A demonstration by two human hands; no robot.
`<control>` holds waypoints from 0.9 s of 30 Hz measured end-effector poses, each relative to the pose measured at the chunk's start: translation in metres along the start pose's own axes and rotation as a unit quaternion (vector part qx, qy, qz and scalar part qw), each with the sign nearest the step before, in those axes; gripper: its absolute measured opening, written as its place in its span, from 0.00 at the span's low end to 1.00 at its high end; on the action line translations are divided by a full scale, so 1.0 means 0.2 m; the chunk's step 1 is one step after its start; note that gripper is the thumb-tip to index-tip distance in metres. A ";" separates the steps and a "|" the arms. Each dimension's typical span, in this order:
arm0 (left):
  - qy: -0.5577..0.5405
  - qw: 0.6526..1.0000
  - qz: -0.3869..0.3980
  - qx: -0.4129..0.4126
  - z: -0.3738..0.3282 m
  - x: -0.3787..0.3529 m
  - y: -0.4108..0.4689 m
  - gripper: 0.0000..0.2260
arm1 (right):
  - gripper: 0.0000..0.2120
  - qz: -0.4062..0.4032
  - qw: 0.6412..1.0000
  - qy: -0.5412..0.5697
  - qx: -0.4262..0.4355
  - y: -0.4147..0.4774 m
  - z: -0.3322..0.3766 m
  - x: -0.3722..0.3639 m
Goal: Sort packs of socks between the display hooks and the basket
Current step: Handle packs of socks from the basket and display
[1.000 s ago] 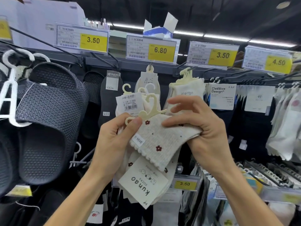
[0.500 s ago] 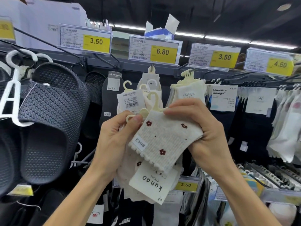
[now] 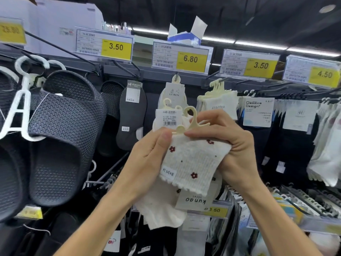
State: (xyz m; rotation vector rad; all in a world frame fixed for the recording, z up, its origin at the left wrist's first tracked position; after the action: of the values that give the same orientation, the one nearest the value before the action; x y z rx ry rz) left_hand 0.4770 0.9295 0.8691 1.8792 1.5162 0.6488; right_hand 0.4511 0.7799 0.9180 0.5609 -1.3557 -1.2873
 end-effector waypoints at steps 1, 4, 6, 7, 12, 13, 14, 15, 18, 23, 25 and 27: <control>-0.002 1.000 0.013 0.002 0.00 -0.02 0.00 0.20 | 0.13 -0.003 1.000 -0.003 0.000 0.00 0.00 -0.01; -0.014 0.999 0.038 -0.007 -0.02 -0.05 0.01 0.08 | 0.12 0.024 0.999 -0.026 -0.008 0.02 -0.01 -0.04; -0.002 0.999 0.029 -0.021 -0.01 -0.03 0.02 0.06 | 0.15 0.079 0.996 -0.023 -0.016 0.02 -0.03 -0.03; 0.001 1.000 0.016 -0.025 -0.01 -0.01 0.01 0.05 | 0.18 0.102 0.994 -0.006 -0.027 0.02 -0.04 -0.01; 0.024 0.998 -0.029 -0.055 -0.01 0.03 0.02 0.05 | 0.18 0.066 0.993 0.040 -0.088 0.04 -0.07 0.14; 0.026 0.997 -0.026 -0.062 -0.01 0.01 0.03 0.05 | 0.16 0.071 0.992 0.000 -0.104 0.04 -0.08 0.12; 0.022 0.997 -0.021 -0.066 -0.02 -0.01 0.03 0.05 | 0.16 0.080 0.989 -0.048 -0.116 0.03 -0.09 0.10; 0.014 0.998 -0.016 -0.067 -0.02 -0.03 0.03 0.05 | 0.15 0.086 0.985 -0.080 -0.125 0.02 -0.09 0.08; 0.001 0.998 -0.003 -0.061 -0.01 -0.06 0.03 0.07 | 0.09 0.064 0.987 -0.052 -0.139 -0.01 -0.11 0.08; 0.020 0.996 -0.032 -0.081 -0.01 -0.01 0.03 0.08 | 0.05 -0.075 0.968 0.037 -0.237 0.00 -0.33 0.30; 0.019 0.996 -0.034 -0.081 0.00 0.00 0.03 0.12 | 0.07 -0.139 0.958 0.016 -0.250 0.06 -0.42 0.39; 0.011 0.996 -0.023 -0.087 0.00 -0.01 0.04 0.15 | 0.10 -0.164 0.953 -0.039 -0.252 0.14 -0.48 0.44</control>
State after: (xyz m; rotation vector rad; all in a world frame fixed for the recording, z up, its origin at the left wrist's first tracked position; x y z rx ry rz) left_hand 0.4813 0.9255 0.8745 1.7063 1.4631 0.7583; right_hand 0.5251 0.6760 0.9548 0.3869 -0.9588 -1.8681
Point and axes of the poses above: each hand's wrist, its own y-axis towards the middle knuckle, its own x-axis out of the back of the hand, z = x × y, the point moved 7 cm from there along y, towards the middle knuckle, and after that the axes turned 15 degrees about -y, right-handed, at the moved point
